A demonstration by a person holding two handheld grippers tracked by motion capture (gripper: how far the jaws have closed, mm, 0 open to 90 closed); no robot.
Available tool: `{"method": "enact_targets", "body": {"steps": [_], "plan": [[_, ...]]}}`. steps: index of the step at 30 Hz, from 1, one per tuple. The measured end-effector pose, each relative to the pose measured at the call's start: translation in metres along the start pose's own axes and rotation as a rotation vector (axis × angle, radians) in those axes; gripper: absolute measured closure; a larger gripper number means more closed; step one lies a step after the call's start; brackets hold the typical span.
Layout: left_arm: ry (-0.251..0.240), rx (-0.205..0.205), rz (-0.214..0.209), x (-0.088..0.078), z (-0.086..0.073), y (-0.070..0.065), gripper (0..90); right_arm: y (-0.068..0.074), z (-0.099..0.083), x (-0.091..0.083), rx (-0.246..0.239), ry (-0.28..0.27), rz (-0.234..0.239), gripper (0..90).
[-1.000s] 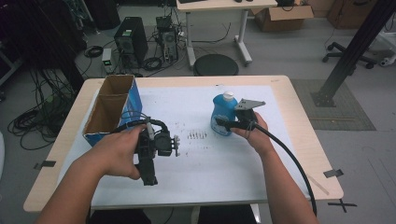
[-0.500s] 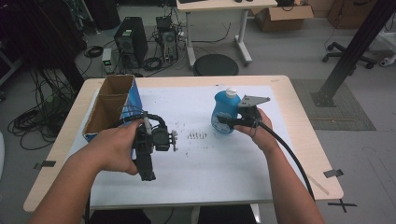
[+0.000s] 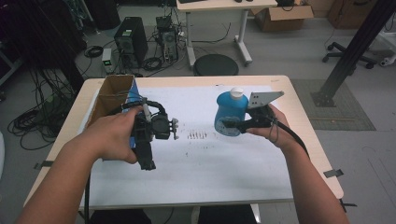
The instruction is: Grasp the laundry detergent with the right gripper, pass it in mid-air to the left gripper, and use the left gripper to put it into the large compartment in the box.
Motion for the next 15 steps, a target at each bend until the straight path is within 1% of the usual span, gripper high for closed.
{"method": "enact_targets", "body": {"steps": [1,2,5,8,12,13,15], "plan": [[-0.003,0.002,0.001,-0.001,0.001,0.000,0.2,0.000,0.000,0.000,0.000,0.000,0.000,45.0],[-0.005,0.002,-0.001,-0.003,0.002,0.000,0.2,0.003,0.003,-0.002,-0.009,0.003,0.012,45.1],[-0.011,0.011,0.002,-0.009,0.005,0.000,0.2,0.015,0.012,-0.008,-0.045,0.013,0.056,45.1],[-0.011,0.014,0.009,-0.012,0.007,0.000,0.2,0.027,0.018,-0.011,-0.078,0.023,0.099,45.2],[-0.005,0.017,0.014,-0.016,0.009,0.000,0.2,0.040,0.020,-0.010,-0.104,0.018,0.144,45.3],[-0.006,0.019,0.015,-0.017,0.010,0.000,0.2,0.047,0.019,-0.008,-0.118,0.017,0.169,45.3],[-0.009,0.020,0.018,-0.019,0.010,-0.001,0.2,0.049,0.019,-0.007,-0.121,0.019,0.175,45.3]]}}
Point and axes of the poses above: each handheld gripper's, and its own axes: x roughly forward along the jaws, z roughly out of its top, y roughly to its left, the point moved 3 cm from there along x, roughly forward along the jaws, and after that the axes turned 8 degrees about z, right-handed, at the moved point
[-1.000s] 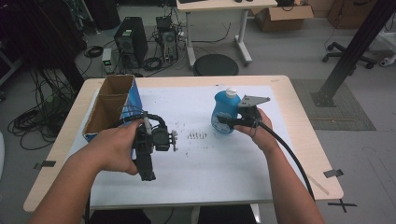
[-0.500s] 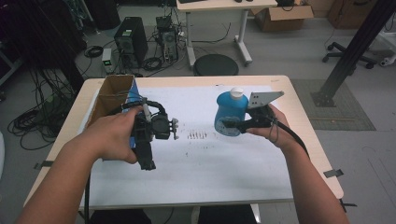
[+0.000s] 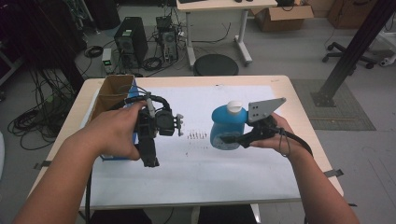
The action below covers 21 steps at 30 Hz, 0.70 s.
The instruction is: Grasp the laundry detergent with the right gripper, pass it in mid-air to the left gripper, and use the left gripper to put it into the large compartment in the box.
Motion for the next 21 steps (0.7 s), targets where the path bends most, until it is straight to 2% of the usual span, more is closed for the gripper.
{"method": "enact_targets", "body": {"steps": [6,14,21], "plan": [[0.003,0.007,0.005,-0.004,0.003,-0.001,0.2,0.015,-0.003,0.013,-0.011,0.013,0.065,45.5],[-0.010,0.020,0.002,-0.005,0.010,-0.003,0.2,0.032,-0.006,0.035,-0.017,-0.004,0.116,45.5],[-0.018,0.037,-0.006,-0.003,0.017,-0.006,0.2,0.038,-0.012,0.055,-0.010,-0.003,0.139,45.4]]}}
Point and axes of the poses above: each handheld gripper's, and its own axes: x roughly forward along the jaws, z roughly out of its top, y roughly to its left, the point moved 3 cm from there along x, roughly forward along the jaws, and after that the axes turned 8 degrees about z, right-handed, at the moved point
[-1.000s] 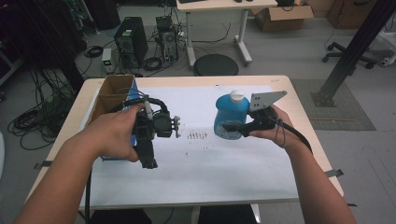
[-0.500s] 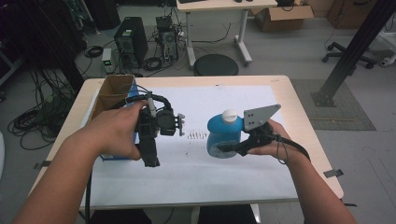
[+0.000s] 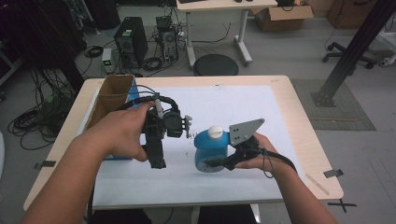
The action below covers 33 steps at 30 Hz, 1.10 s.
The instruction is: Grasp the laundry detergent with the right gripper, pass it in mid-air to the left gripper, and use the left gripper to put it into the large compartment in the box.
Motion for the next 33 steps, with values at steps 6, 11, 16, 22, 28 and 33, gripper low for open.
{"method": "enact_targets", "body": {"steps": [6,11,16,22,28,33], "plan": [[0.000,0.010,-0.002,0.004,0.004,-0.002,0.2,0.001,0.001,0.017,0.003,0.002,0.012,45.3],[0.004,0.016,-0.008,0.009,0.007,-0.004,0.2,0.001,0.003,0.035,0.004,0.008,0.021,45.3],[0.005,0.021,-0.017,0.015,0.009,-0.006,0.2,0.001,0.005,0.050,-0.002,0.024,0.031,45.3],[0.003,0.024,-0.021,0.019,0.008,-0.009,0.2,0.002,0.007,0.067,-0.008,0.023,0.044,45.3],[0.001,0.023,-0.026,0.022,0.008,-0.010,0.2,0.002,0.010,0.080,-0.007,0.013,0.056,45.4],[-0.005,0.022,-0.025,0.022,0.008,-0.011,0.2,0.001,0.012,0.089,-0.004,0.010,0.061,45.4]]}}
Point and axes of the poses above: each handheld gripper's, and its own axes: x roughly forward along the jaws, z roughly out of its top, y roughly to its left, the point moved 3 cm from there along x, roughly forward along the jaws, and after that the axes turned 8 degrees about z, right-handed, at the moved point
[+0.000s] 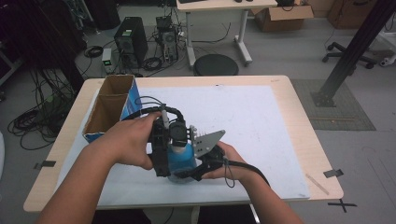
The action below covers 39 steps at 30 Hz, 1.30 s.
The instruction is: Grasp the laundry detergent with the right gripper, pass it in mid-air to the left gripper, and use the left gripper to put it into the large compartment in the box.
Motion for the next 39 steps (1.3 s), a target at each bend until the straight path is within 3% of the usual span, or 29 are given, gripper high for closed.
{"method": "enact_targets", "body": {"steps": [25,39], "plan": [[-0.003,0.002,0.013,0.006,0.007,0.000,0.8,-0.002,0.010,0.012,-0.010,-0.011,-0.002,45.4],[-0.006,0.004,0.024,0.008,0.010,0.000,8.7,-0.002,0.011,0.012,0.001,-0.011,0.001,45.4]]}}
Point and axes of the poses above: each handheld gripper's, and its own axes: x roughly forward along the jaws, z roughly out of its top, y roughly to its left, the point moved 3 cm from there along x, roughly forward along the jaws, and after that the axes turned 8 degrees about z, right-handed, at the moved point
